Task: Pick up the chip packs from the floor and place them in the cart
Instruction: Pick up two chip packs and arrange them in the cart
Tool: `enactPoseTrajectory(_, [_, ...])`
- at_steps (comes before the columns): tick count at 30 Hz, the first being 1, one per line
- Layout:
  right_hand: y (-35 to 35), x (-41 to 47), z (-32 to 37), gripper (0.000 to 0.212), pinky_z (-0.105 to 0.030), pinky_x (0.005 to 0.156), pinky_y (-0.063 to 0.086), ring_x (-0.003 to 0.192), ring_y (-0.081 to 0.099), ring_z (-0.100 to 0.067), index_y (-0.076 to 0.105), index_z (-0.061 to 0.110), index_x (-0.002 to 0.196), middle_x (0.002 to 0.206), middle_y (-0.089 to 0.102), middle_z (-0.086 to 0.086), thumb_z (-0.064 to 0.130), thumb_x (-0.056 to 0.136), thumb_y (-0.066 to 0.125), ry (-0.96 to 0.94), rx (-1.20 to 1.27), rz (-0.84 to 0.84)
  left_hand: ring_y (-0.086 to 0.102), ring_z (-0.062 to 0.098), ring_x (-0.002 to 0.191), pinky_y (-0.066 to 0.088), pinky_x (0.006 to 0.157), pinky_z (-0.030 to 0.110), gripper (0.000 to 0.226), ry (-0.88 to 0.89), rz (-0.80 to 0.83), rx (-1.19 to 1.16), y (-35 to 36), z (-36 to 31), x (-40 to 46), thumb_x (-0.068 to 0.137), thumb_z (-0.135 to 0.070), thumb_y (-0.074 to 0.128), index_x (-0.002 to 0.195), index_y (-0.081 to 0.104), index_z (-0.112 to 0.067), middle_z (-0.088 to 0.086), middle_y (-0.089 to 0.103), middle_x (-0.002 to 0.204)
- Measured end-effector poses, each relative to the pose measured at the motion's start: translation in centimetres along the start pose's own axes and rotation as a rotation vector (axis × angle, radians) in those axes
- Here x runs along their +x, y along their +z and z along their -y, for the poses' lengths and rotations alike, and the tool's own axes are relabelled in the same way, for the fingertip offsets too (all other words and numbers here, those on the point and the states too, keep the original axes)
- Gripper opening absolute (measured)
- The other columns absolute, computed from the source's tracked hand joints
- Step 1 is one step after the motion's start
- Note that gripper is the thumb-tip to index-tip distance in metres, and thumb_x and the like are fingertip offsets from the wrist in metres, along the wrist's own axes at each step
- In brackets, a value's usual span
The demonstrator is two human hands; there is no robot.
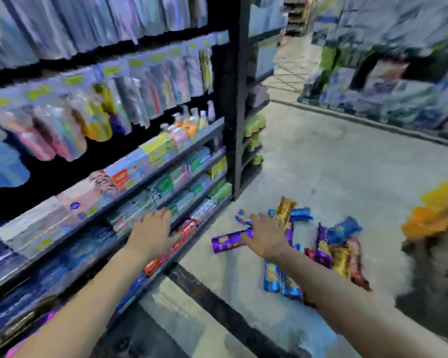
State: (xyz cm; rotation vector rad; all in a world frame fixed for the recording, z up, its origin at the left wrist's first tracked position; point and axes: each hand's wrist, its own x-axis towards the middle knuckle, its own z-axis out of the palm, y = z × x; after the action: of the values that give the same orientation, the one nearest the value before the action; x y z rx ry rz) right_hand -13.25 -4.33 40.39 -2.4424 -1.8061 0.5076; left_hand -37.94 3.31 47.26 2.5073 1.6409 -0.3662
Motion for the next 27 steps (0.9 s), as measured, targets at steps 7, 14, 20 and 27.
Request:
enactPoseTrajectory(7, [-2.0, 3.7, -22.4, 0.063, -0.046, 0.106, 0.032, 0.13, 0.042, -0.03, 0.037, 0.015, 0.139, 0.139, 0.045, -0.012, 0.054, 0.09, 0.046, 0.328, 0.026, 0.027, 0.043, 0.03, 0.129, 0.039, 0.104, 0.04, 0.07, 0.248, 0.125, 0.024, 1.3, -21.5, 12.9, 0.089, -0.061, 0.04, 0.135, 0.041, -0.007, 0.014, 0.047, 0.139])
enactPoseTrajectory(14, [-0.3, 6.4, -39.7, 0.068, -0.043, 0.109, 0.034, 0.134, 0.038, -0.033, 0.035, 0.01, 0.142, 0.145, 0.042, -0.015, 0.05, 0.088, 0.052, 0.598, 0.2, 0.16, 0.041, 0.028, 0.132, 0.037, 0.106, 0.037, 0.07, 0.353, 0.293, -0.059, 5.9, -38.2, 21.8, 0.09, -0.056, 0.043, 0.141, 0.035, -0.01, 0.011, 0.043, 0.144])
enactPoseTrajectory(20, [6.1, 7.6, -47.7, 0.073, -0.043, 0.102, 0.037, 0.128, 0.045, -0.032, 0.033, 0.018, 0.142, 0.14, 0.047, -0.011, 0.062, 0.085, 0.048, 0.803, 0.27, 0.24, 0.04, 0.028, 0.131, 0.039, 0.104, 0.04, 0.059, 0.35, 0.482, -0.045, 13.0, -46.1, 27.7, 0.092, -0.048, 0.045, 0.139, 0.037, -0.013, 0.009, 0.043, 0.143])
enactPoseTrajectory(27, [19.7, 12.0, -54.0, 0.079, -0.04, 0.105, 0.035, 0.131, 0.044, -0.029, 0.026, 0.017, 0.145, 0.143, 0.044, -0.008, 0.055, 0.083, 0.059, 1.056, 0.465, 0.259, 0.038, 0.027, 0.133, 0.039, 0.104, 0.04, 0.061, 0.331, 0.606, -0.052, 28.4, -53.7, 37.4, 0.095, -0.047, 0.042, 0.142, 0.031, -0.01, 0.009, 0.041, 0.145])
